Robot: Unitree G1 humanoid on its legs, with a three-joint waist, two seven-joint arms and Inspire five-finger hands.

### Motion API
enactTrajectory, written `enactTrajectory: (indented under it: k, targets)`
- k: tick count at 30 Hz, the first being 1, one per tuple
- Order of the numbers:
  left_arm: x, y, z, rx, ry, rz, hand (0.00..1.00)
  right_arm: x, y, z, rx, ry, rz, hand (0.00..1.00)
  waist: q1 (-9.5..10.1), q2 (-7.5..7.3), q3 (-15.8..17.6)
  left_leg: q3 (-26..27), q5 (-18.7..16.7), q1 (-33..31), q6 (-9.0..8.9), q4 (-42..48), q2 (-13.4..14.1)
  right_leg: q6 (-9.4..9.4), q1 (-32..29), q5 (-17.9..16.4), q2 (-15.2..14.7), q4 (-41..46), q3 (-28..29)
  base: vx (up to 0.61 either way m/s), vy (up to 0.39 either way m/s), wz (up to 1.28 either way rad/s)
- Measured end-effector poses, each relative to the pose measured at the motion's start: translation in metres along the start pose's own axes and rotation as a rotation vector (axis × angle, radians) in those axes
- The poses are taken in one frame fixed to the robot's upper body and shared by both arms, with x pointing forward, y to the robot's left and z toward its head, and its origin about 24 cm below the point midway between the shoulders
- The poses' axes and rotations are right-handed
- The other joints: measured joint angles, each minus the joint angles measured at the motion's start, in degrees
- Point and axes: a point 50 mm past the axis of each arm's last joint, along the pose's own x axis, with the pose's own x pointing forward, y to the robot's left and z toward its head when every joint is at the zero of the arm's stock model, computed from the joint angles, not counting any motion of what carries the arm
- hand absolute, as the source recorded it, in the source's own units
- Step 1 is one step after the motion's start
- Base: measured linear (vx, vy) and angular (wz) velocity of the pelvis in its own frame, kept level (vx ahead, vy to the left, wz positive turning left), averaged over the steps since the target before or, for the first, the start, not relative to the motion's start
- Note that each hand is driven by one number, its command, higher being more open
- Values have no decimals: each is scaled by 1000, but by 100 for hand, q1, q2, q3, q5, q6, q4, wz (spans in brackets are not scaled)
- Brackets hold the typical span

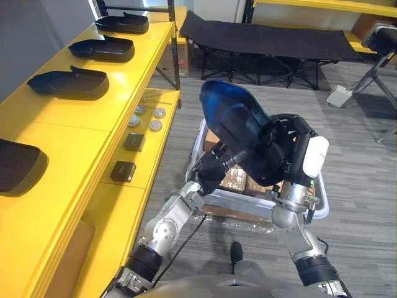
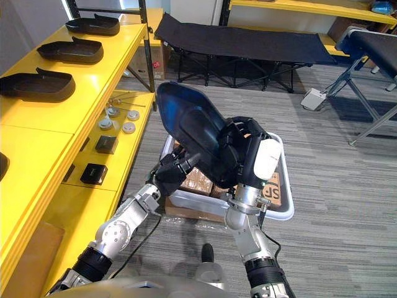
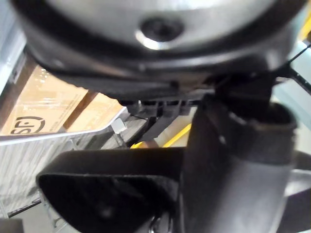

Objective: Walk over and take three plastic housings, then place them on the shelf

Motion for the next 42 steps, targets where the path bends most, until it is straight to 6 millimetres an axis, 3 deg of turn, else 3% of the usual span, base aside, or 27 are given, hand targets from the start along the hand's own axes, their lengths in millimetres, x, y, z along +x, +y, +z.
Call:
enactTrajectory:
  k: [4,13,14,21,29,39,40,42]
  targets:
    - [6,-13,-2,-19,16,-90,100,-4,6,5,30,-5,28,0,10,6,-60,-3,25,12,9,-53,-16,0,0,0,-15,-7,-6,0,0,0]
    - [6,-18,-7,1,29,-126,100,-7,10,7,93,48,10,0,9,-4,-166,-17,34,3,24,-50,-57,7,0,4,-59,-8,-12,0,0,0]
    - [6,-19,-9,1,34,-130,0,-7,10,7,100,56,7,0,12,-11,-190,-21,34,1,24,-50,-58,6,0,4,-61,-8,-16,0,0,0]
    - [6,-19,-11,8,51,-108,0,-10,14,10,130,76,-7,0,15,-33,-223,-42,37,-8,27,-47,-58,-42,-2,-28,-61,-9,-39,0,0,0]
    - [7,-10,-1,-33,-11,22,0,-17,24,27,225,80,-42,0,18,-83,-274,-59,39,-13,28,-45,-58,-32,-14,-21,-62,-10,-63,0,0,1]
    - [7,-14,1,-67,-70,37,0,-10,26,33,282,101,-58,0,8,-121,-309,-90,38,-24,31,-44,-60,-24,-22,-16,-58,-11,-97,0,0,2]
    - [5,-16,3,-72,-89,36,0,-8,25,35,298,96,-60,100,6,-116,-312,-87,38,-25,31,-44,-59,-50,-29,-32,-55,-10,-98,0,0,0]
    - [3,-18,5,-80,-115,44,0,-7,24,39,314,83,-64,100,5,-105,-318,-84,38,-21,31,-46,-59,-56,-30,-36,-54,-10,-98,0,0,0]
